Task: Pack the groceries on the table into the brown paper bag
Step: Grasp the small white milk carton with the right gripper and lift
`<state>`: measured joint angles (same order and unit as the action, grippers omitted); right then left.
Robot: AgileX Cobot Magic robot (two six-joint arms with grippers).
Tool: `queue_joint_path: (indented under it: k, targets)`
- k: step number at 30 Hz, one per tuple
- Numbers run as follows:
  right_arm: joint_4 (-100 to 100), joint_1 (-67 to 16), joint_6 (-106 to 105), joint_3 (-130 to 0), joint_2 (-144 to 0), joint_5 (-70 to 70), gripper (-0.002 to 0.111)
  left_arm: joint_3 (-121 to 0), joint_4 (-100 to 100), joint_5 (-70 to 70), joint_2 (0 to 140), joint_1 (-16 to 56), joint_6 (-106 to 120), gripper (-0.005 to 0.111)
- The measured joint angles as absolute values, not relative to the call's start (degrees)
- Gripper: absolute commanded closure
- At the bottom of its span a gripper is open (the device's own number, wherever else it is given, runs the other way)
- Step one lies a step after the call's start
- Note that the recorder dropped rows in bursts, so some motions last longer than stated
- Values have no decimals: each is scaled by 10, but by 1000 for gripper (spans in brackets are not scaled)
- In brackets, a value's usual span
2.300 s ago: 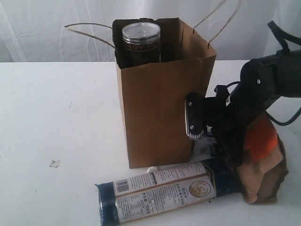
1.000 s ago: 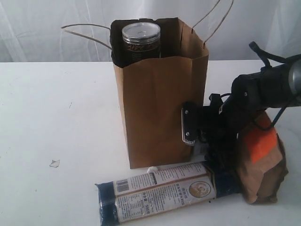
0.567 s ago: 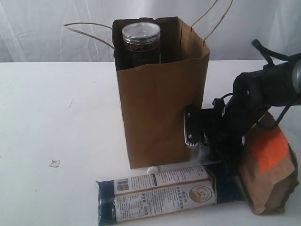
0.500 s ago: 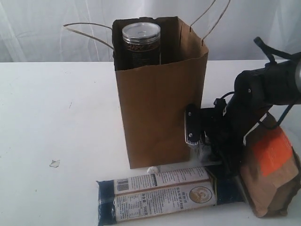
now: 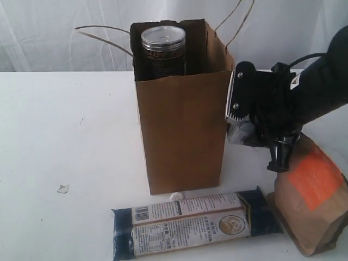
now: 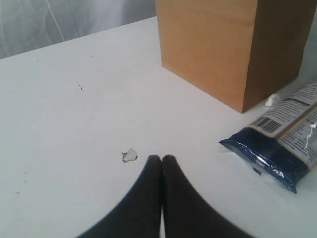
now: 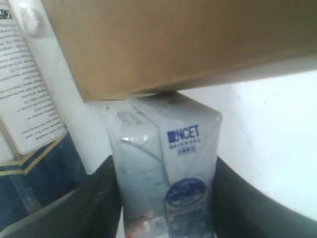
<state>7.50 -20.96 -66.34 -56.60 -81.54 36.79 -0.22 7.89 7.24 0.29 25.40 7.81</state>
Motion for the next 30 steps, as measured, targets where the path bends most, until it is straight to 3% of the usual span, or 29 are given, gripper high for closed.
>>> queue_joint_path:
  k: [11, 24, 30]
  targets:
    - [76, -210, -659, -566, -701, 396, 108, -2, 79, 72, 3, 254, 78, 107]
    - [76, -210, -623, -566, -591, 546, 108, -2, 79, 72, 3, 254, 78, 107]
    - [76, -254, -611, -566, -581, 601, 108, -2, 79, 72, 3, 254, 78, 107]
